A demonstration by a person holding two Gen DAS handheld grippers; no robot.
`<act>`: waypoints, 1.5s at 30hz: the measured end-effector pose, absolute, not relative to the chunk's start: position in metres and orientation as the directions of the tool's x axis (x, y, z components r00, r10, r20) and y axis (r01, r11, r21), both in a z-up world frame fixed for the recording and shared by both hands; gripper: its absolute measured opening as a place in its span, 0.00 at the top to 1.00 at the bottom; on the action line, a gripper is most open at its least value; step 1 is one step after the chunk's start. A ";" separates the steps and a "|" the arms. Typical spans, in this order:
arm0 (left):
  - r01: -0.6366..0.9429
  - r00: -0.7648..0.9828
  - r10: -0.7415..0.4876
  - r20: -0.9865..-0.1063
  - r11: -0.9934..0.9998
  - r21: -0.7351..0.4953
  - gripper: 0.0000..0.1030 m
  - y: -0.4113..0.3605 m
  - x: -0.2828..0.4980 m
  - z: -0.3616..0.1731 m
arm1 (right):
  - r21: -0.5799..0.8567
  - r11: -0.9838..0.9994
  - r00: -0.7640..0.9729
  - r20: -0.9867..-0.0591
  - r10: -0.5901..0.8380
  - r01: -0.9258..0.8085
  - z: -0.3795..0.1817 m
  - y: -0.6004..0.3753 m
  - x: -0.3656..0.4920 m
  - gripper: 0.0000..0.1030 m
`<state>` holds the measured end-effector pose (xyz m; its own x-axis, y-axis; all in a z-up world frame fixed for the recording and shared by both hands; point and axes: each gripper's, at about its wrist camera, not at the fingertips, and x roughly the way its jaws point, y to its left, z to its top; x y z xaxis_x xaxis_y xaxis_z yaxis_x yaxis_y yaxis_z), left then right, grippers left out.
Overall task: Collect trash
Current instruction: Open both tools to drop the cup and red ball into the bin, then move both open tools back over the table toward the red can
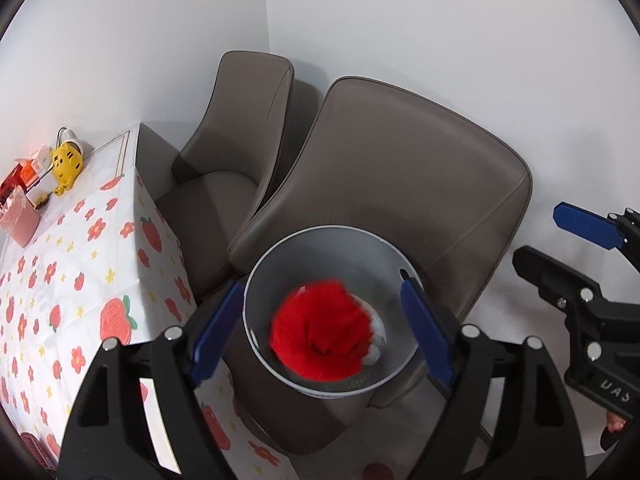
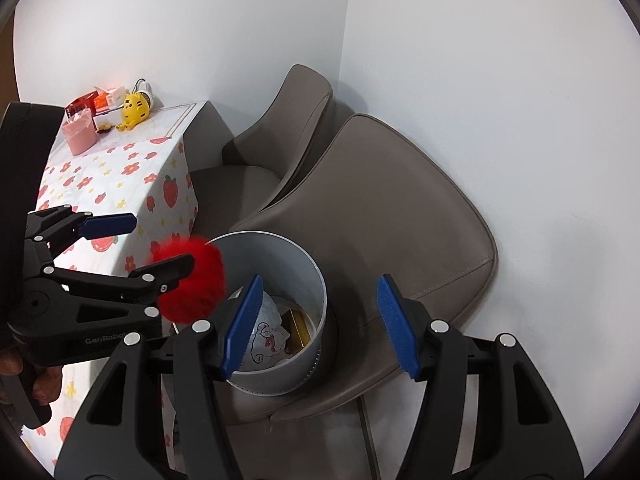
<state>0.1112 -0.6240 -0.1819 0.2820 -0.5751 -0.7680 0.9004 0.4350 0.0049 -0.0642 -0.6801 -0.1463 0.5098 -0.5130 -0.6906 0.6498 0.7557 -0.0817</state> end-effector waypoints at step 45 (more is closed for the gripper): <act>0.374 0.604 -0.211 -0.768 0.927 0.039 0.18 -0.180 0.177 -0.145 | -0.051 0.998 0.716 -0.695 -0.066 0.042 -0.116 -0.344 0.077 0.42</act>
